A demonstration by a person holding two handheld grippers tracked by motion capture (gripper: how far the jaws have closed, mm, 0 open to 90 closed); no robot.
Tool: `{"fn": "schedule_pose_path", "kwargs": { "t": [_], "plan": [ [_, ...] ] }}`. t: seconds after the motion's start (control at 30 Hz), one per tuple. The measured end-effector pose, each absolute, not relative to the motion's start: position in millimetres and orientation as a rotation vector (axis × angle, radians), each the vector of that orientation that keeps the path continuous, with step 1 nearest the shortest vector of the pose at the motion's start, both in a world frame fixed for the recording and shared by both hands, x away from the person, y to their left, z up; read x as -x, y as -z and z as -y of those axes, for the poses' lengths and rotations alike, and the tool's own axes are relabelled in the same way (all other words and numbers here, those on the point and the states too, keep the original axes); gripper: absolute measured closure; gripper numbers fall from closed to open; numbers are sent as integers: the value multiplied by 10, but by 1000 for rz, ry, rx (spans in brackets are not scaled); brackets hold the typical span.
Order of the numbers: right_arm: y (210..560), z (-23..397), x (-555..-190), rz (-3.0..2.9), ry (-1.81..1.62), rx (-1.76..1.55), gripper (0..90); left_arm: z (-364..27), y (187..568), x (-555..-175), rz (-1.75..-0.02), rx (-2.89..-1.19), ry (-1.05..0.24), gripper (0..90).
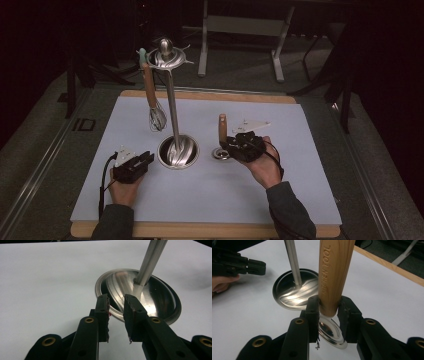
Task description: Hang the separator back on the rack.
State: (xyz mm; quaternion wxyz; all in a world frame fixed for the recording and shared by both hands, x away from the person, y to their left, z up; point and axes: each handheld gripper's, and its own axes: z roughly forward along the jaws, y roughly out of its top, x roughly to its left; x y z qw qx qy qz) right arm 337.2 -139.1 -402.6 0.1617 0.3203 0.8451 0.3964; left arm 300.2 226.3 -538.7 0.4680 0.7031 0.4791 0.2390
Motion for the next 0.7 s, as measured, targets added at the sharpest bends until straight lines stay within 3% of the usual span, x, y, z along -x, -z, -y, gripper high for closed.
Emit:
{"fn": "schedule_pose_path", "kwargs": {
  "t": [0.7],
  "plan": [
    [3879,1287,-3390,-2394,-1176,-821,710,-2264,5387,-3002,-1175,-1723,-588,742]
  ]
}}
